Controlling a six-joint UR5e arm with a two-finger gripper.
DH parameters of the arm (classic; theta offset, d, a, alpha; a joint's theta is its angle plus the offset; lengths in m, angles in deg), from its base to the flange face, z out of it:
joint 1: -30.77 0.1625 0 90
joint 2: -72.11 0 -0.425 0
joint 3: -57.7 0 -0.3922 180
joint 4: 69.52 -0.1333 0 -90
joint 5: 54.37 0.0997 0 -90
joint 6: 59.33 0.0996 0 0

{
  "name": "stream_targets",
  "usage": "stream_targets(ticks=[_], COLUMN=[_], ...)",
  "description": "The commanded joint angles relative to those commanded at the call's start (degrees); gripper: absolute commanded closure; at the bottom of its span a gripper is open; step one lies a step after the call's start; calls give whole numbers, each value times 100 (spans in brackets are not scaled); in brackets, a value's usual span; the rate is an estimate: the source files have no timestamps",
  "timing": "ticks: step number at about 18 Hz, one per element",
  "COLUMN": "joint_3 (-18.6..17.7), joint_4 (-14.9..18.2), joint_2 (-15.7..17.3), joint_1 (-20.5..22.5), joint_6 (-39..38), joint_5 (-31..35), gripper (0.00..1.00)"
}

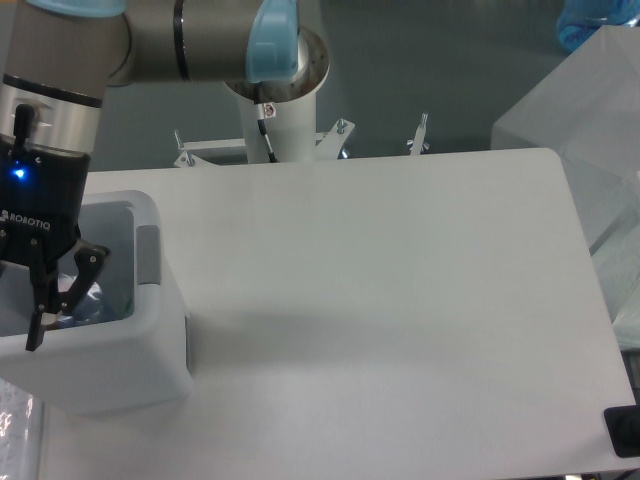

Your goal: Place the trash in the trash can

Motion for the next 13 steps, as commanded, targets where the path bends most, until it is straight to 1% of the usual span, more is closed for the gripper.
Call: stream_targets(ticks=[2,4,6,9,10,12,13], joint_3=[35,70,53,-113,-201,-325,-325], joint_4=[0,0,9,61,62,70,70], joint_2=[0,70,79,79,88,97,97], joint_1=[79,534,956,1466,1659,1863,1942], joint_6=[9,17,236,955,1263,1843,2081], joint_5=[0,0,0,70,210,360,439], gripper=[0,0,0,0,0,0,0])
